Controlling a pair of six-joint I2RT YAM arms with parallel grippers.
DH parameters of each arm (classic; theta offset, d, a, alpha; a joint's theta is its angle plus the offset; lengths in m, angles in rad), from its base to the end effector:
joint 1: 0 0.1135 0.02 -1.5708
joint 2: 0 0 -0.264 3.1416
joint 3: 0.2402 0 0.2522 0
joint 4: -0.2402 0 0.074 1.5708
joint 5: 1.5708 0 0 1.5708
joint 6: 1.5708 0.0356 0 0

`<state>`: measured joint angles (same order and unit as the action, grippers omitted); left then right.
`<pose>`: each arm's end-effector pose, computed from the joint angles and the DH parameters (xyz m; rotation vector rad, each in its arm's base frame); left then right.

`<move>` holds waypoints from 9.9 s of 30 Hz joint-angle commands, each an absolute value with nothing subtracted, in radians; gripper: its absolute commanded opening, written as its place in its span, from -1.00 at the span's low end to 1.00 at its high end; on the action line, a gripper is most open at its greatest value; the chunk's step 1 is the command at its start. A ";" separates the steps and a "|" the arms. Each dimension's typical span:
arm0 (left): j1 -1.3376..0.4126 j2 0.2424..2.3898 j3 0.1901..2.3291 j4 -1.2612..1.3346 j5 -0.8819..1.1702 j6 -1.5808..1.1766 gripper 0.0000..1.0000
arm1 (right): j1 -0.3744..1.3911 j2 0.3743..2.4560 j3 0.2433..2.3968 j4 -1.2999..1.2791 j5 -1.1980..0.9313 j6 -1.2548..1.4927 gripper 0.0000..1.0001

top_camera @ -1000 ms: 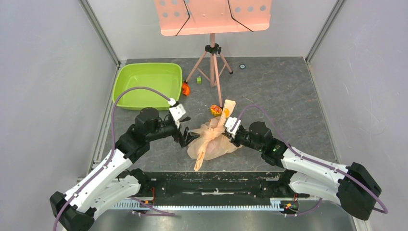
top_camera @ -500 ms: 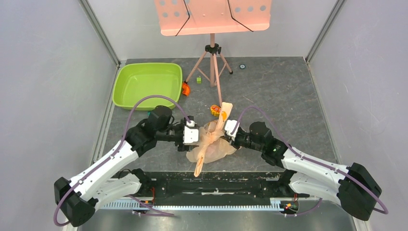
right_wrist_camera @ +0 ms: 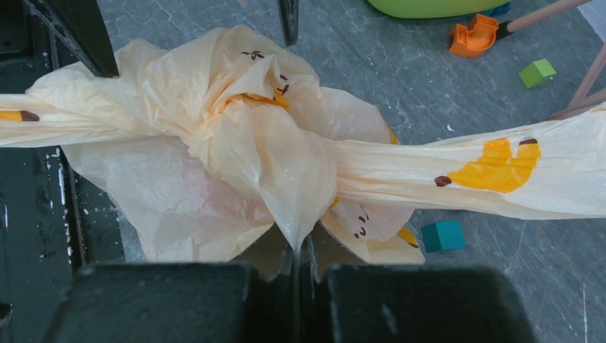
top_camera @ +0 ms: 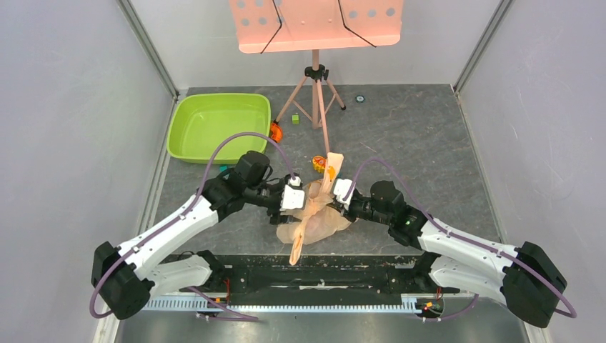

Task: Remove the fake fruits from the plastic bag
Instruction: Untie the plastic bag at the center of the board.

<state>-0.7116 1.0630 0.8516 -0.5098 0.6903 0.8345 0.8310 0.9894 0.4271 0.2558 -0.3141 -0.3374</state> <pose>0.1517 -0.1608 0.2845 1.7622 1.3025 -0.7161 0.1382 0.1677 0.2217 -1.2305 1.4619 0.6311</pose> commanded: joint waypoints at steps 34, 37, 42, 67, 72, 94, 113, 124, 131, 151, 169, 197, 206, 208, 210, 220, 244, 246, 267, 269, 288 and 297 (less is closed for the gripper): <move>-0.749 1.097 0.935 -0.509 0.319 0.215 -0.96 | 0.832 0.847 0.397 0.260 0.454 0.053 -1.00; -0.749 1.063 0.906 -0.485 0.267 0.159 -0.96 | 0.831 0.836 0.399 0.240 0.460 0.100 -1.00; -0.749 0.979 0.821 -0.392 0.240 0.062 -0.96 | 0.832 0.855 0.451 0.145 0.492 0.220 -1.00; -0.749 0.859 0.750 -0.310 0.159 -0.002 -0.96 | 0.830 0.867 0.797 -0.297 -0.052 -0.178 0.56; -0.749 0.853 0.746 -0.311 0.170 0.035 -0.96 | 0.830 0.974 0.876 -0.327 -0.065 -0.241 0.55; -0.749 0.825 0.729 -0.340 0.159 0.054 -0.96 | 0.830 1.083 1.005 -0.308 -0.048 -0.334 0.53; -0.749 0.804 0.715 -0.342 0.137 0.056 -0.96 | 0.819 1.176 0.960 -0.279 -0.048 -0.346 -0.73; -0.749 0.832 0.747 -0.341 -0.065 -0.112 -0.96 | 0.802 0.967 0.787 -0.031 0.238 -0.029 -1.00; -0.749 0.771 0.685 -0.295 -0.191 -0.247 -0.96 | 0.784 0.866 0.709 -0.009 0.415 0.302 -1.00; -0.749 0.765 0.826 -0.310 0.337 0.155 0.07 | 0.780 0.830 0.627 0.072 0.132 0.151 -1.00; -0.946 1.036 1.013 -0.412 0.332 0.306 0.29 | 0.781 0.820 0.638 0.026 0.077 0.098 -1.00; -0.980 1.084 1.013 -0.380 0.035 0.392 0.27 | 0.781 0.806 0.622 0.020 0.049 0.100 -1.00; -0.980 1.135 1.015 -0.396 0.053 0.372 0.01 | 0.781 0.797 0.620 0.012 0.051 0.100 -1.00; -0.980 1.144 1.027 -0.420 0.069 0.373 -0.32 | 0.779 0.792 0.618 0.011 0.057 0.100 -1.00; -0.979 1.150 1.038 -0.447 0.085 0.373 -0.78 | 0.780 0.786 0.617 0.010 0.060 0.100 -1.00; -0.980 1.076 0.979 -0.447 0.086 0.390 -0.96 | 0.780 0.772 0.752 -0.167 -0.146 -0.200 0.29; -0.979 1.036 0.930 -0.406 0.132 0.460 -0.96 | 0.781 1.057 1.008 -0.337 -0.327 -0.713 0.38; -0.979 1.035 0.929 -0.405 0.131 0.463 -0.96 | 0.781 1.078 1.022 -0.358 -0.330 -0.720 0.29; -0.963 1.000 0.980 -0.294 -0.226 0.251 -0.96 | 0.758 1.067 0.990 0.039 0.069 -0.221 -1.00; -0.956 1.000 0.992 -0.272 -0.266 0.222 -0.96 | 0.746 1.068 1.006 0.058 0.107 -0.135 -1.00; -0.677 0.969 0.927 0.164 -0.041 -0.080 -0.96 | 0.576 0.947 0.835 0.274 0.262 0.358 -1.00; -0.678 0.928 0.721 0.327 0.275 -0.048 -0.96 | 0.577 0.829 0.643 0.350 -0.056 -0.016 0.46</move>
<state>-0.6800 0.9508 0.7570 0.2031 0.1356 -0.0219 0.5777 0.8700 0.6472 0.2886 0.1051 0.2024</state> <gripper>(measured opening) 0.027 0.628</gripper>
